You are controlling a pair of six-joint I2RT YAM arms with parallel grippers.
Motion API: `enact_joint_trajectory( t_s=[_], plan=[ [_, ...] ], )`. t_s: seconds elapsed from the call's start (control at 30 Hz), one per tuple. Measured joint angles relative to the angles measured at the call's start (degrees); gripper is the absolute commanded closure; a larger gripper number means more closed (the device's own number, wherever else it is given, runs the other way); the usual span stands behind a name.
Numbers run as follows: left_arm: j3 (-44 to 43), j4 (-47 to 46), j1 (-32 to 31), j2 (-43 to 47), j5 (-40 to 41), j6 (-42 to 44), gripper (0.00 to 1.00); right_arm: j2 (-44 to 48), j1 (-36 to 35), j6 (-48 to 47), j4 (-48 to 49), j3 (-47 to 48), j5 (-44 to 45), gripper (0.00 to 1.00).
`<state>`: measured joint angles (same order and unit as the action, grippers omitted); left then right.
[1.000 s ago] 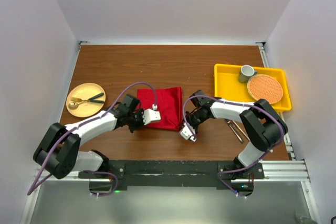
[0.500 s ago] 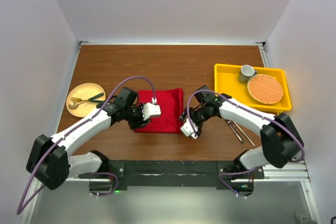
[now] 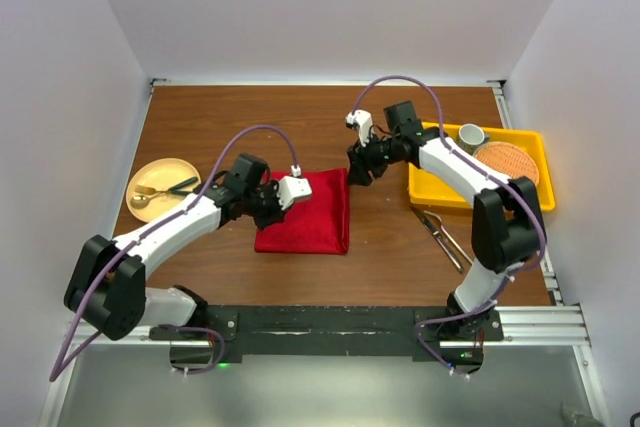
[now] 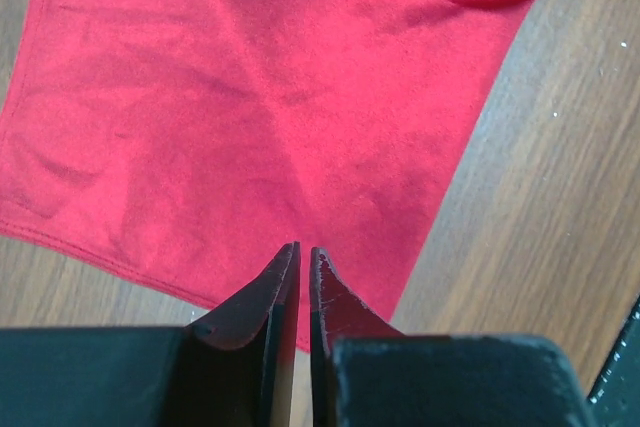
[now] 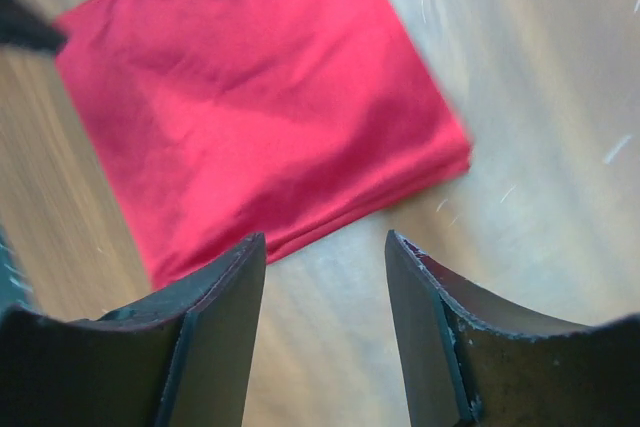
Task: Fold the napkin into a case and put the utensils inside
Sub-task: Smooth out the lower triangle-folded napkin at the center of the board.
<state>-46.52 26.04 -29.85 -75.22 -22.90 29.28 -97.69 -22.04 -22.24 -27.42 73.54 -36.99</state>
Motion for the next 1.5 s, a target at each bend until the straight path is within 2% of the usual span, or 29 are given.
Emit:
enact_joint_trajectory(
  t_s=[0.17,0.37,0.53,0.57,0.67,0.8,0.9,0.93,1.0,1.03,1.17,1.27,1.3,1.37,1.4,1.43,1.47,1.5],
  plan=[
    [0.7,-1.86,0.11,-1.14,-0.02,0.02,0.86,-5.97,-0.07,20.0,0.74,-0.22,3.91,0.42],
    [2.71,-2.91,0.11,-1.51,0.13,0.31,0.84,-11.78,-0.07,31.5,3.32,-0.26,5.64,0.4],
    [4.0,-3.3,0.11,-1.51,0.5,0.26,0.85,-15.45,-0.02,37.57,4.33,0.2,6.36,0.43],
    [4.22,-3.37,0.11,-1.51,0.57,0.26,0.85,-15.58,-0.02,38.16,4.83,0.33,6.56,0.48],
    [5.05,-3.72,0.11,-1.49,0.59,0.26,0.89,-16.55,-0.02,39.8,6.64,0.5,6.21,0.53],
    [6.56,-4.09,0.11,-1.46,0.63,0.31,0.95,-18.71,0.52,40.63,8.5,1.46,4.02,0.71],
    [8.44,-4.11,0.11,-1.44,0.79,0.48,0.99,-20.31,1.51,41.29,9.79,1.86,1.57,0.78],
    [8.94,-4.09,0.11,-1.44,0.81,0.55,1.0,-20.85,1.88,41.53,9.94,2.01,0.72,0.76],
    [9.7,-4.02,0.11,-1.42,0.83,0.79,1.0,-21.9,2.36,41.81,9.99,2.64,-1.25,0.65],
    [9.88,-3.96,0.11,-1.42,0.83,0.94,0.97,-22.32,2.58,41.92,9.84,3.04,-2.14,0.51],
    [9.9,-4.07,0.11,-1.4,0.81,0.9,0.87,-22.88,2.78,40.41,7.1,6.47,-3.58,0.41],
    [9.86,-4.02,0.11,-1.07,0.74,0.17,0.68,-22.71,3.23,36.92,2.86,8.83,-2.71,0.36],
    [9.75,-3.85,0.13,-0.76,0.72,-0.13,0.58,-22.27,3.72,34.71,0.02,9.81,-2.51,0.35],
    [8.5,-2.82,0.33,0.02,0.59,-1.68,0.46,-20.33,4.33,31.78,-3.89,10.51,-2.58,0.32],
    [7.72,-2.51,0.59,0.31,0.48,-2.05,0.23,-18.67,4.61,30.49,-6.03,10.6,-3.04,0.3],
    [6.51,-2.08,1.18,0.72,0.2,-2.89,0.1,-17.14,4.72,29.59,-7.69,10.62,-3.52,0.29],
    [5.27,-1.88,2.01,1.25,-0.22,-3.3,0.0,-15.02,4.79,28.68,-9.46,10.6,-4.26,0.22],
    [3.98,-1.75,3.3,1.92,-0.96,-4.31,0.0,-12.83,4.57,28.04,-11.02,10.45,-5.44,0.19]
  ],
)
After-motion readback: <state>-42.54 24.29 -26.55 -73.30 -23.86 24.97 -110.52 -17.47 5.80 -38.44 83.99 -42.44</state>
